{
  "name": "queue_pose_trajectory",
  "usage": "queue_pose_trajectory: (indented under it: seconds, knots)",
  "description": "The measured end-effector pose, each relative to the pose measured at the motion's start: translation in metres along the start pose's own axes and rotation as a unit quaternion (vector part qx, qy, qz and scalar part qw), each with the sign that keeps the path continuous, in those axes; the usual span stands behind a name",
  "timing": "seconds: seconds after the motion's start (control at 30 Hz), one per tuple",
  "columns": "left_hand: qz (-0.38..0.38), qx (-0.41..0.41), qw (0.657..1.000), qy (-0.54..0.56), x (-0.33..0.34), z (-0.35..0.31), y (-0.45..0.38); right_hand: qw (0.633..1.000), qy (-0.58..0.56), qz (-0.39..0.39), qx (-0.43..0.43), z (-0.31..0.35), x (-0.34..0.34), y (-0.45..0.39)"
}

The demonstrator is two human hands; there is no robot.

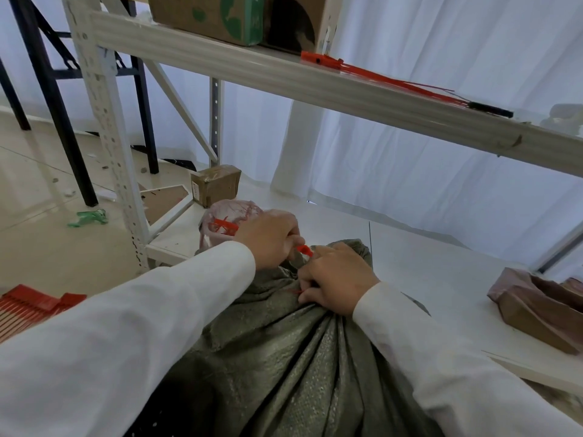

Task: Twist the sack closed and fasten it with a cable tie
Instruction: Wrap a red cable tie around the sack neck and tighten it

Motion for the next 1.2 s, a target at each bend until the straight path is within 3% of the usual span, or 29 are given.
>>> queue_pose_trajectory:
  seconds: [0.2,0.3,0.37,0.5,0.7,0.83,0.97,1.07,1.2]
  knots:
    - [0.154,-0.024,0.987,0.043,0.043,0.02,0.015,0.995,-0.093,0.008,0.036,-0.019,0.005,0.002]
    - [0.187,-0.014,0.982,0.029,0.049,0.017,0.019,0.993,-0.11,0.009,0.046,-0.022,0.007,0.002]
    - [0.17,0.008,0.985,-0.025,0.045,0.012,0.019,0.99,-0.128,0.012,0.062,-0.025,0.008,0.002]
    - [0.044,0.067,0.99,-0.118,0.033,-0.006,0.02,0.977,-0.188,0.002,0.103,-0.036,0.011,0.004]
    - [-0.036,0.017,0.998,-0.051,0.036,0.0,0.024,0.948,-0.29,-0.024,0.126,-0.048,0.015,0.007]
    - [-0.052,0.041,0.995,-0.071,0.036,-0.004,0.026,0.941,-0.314,-0.064,0.112,-0.048,0.01,0.01]
    - [-0.012,-0.038,0.997,0.063,0.038,0.01,0.023,0.959,-0.245,-0.073,0.125,-0.04,0.009,0.013]
    - [0.012,-0.102,0.971,0.214,0.042,0.019,0.02,0.973,-0.174,-0.086,0.125,-0.03,0.003,0.012]
    - [-0.022,-0.155,0.928,0.339,0.042,0.02,0.025,0.97,-0.188,-0.067,0.141,-0.034,0.005,0.013]
Point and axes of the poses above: each hand's wrist, its own y-axis away from the middle knuckle, its own x-axis out of the palm, z = x × y, the point moved 8 cm from there along -y, towards the middle knuckle, and after that the axes turned 11 degrees about y, right-handed, at the moved point
